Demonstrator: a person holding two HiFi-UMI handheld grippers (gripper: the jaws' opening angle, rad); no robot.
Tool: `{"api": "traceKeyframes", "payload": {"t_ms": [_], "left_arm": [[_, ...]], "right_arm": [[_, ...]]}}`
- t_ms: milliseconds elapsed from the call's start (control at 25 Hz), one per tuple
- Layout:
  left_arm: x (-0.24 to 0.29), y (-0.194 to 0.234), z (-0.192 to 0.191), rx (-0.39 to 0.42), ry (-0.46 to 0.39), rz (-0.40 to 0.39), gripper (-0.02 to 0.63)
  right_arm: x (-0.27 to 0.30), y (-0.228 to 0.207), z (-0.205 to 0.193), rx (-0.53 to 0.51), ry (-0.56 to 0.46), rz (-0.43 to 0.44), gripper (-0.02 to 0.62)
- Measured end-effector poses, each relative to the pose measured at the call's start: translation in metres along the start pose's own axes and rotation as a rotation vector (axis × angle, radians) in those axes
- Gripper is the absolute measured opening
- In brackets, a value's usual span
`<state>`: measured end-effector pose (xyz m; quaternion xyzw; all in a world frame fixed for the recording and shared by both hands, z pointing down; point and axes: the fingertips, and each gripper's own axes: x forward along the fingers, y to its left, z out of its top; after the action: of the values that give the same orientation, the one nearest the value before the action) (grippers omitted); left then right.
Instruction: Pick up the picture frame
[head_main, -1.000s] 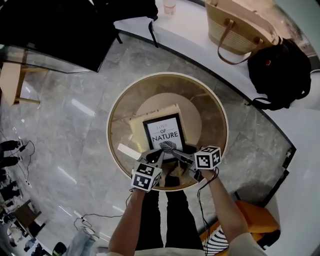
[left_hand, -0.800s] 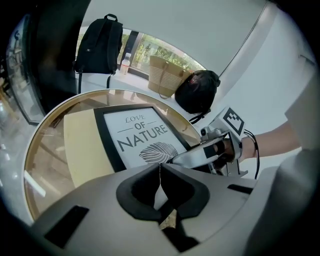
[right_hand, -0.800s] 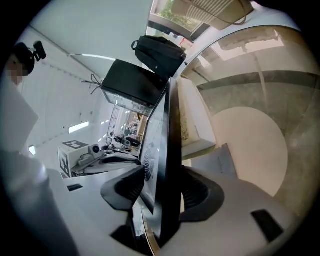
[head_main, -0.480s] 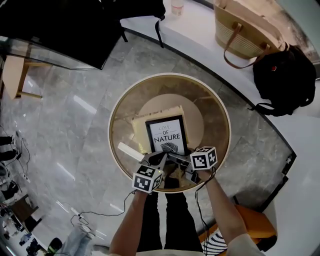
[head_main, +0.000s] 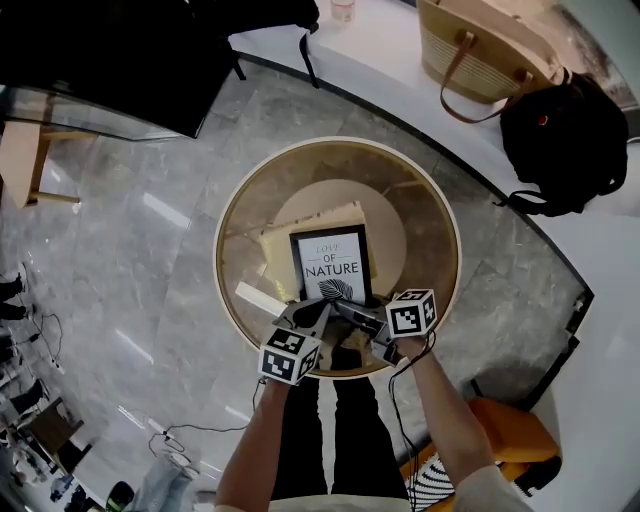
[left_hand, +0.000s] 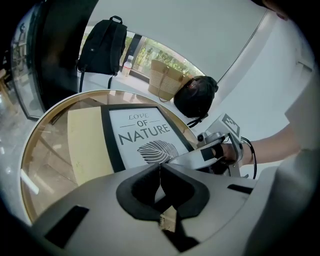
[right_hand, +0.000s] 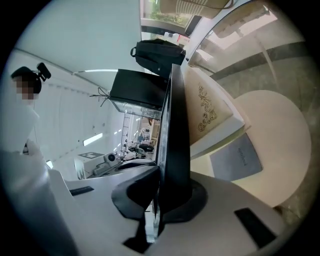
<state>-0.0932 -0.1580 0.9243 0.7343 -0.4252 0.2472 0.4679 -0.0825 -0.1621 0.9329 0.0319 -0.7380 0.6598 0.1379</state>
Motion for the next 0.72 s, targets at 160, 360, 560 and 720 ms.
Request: {"api": "traceKeyframes", "payload": {"t_ms": [160,360,560,720], "left_arm": [[-0.007,-0.001,0.001,-0.001,-0.022,-0.03,0.02],[-0.01,-0.002,0.005,0.004,-0.052,-0.061,0.02],[-0.019,0.0,0.004,-0.012,-0.085,-0.066,0.02],[-0.025,-0.004,0.009,-0.004,-0.095,-0.059,0.02]], "right_arm": [[0.0,0.007,-0.002,0.003,-0.009,-0.019,0.052],[-0.002,0.014,0.002,-0.008,-0.046,-0.064,0.049],[-0.001,0.023,-0.001,-0.058,-0.072,-0.121,0.041],[-0.008,0.026,-0.004,-0.101,-0.064,-0.19,0.04]]}}
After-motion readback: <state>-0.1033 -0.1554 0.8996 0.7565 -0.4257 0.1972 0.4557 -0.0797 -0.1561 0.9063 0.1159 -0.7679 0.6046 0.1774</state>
